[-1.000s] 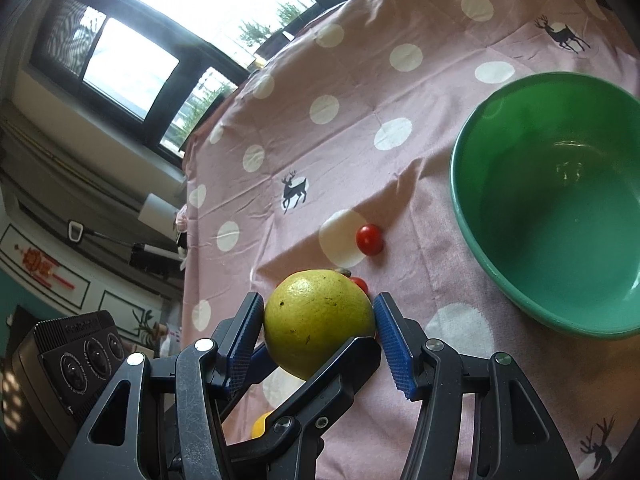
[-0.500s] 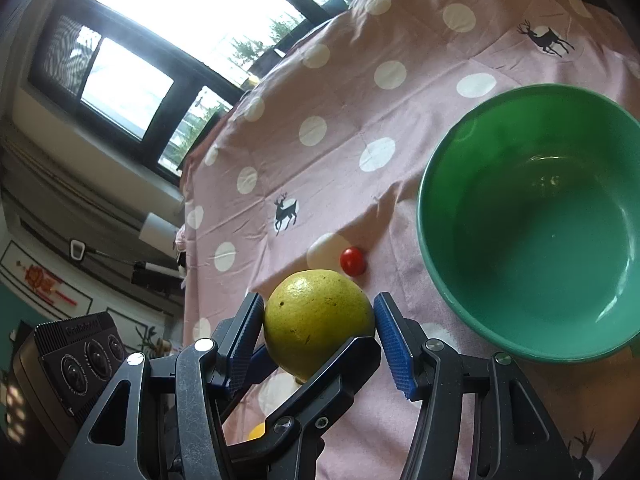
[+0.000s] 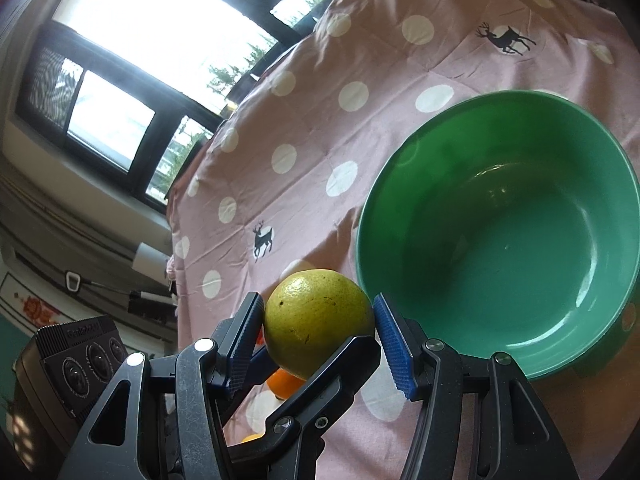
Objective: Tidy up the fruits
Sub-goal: 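Carry the held pear with the right gripper toward the green bowl, then lower the pear into the green bowl and open the right gripper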
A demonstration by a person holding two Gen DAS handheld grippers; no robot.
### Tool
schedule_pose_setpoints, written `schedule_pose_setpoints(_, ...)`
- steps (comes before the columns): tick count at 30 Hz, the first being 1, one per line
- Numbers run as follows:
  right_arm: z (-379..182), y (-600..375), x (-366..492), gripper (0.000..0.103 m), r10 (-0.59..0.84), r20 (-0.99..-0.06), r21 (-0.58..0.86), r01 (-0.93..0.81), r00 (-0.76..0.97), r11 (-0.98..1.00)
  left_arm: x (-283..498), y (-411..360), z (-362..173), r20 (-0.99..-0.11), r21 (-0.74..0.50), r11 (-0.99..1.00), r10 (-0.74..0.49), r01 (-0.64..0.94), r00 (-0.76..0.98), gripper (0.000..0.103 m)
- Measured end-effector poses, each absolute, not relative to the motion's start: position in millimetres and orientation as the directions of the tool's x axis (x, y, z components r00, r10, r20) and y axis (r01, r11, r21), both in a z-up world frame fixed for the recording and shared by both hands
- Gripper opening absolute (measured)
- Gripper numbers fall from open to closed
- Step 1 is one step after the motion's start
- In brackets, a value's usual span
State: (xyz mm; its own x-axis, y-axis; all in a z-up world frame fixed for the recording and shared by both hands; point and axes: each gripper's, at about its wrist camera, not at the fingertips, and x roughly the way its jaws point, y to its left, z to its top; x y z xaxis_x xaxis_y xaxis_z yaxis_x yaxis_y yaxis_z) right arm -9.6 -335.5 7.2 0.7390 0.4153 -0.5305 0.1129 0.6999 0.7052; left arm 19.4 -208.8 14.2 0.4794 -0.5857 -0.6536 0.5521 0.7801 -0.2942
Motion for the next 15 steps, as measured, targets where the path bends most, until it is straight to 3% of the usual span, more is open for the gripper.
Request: schedule_pose_setpoints(15, 2.7, -360.2, -19.1, 0.060, 0.379, -0.514, 0.730, 0.159, 0.770, 0.665, 22.0, -234.6, 14.6, -0.658, -0.283, 0.747, -0.608, 0.602, 0.445, 0.067)
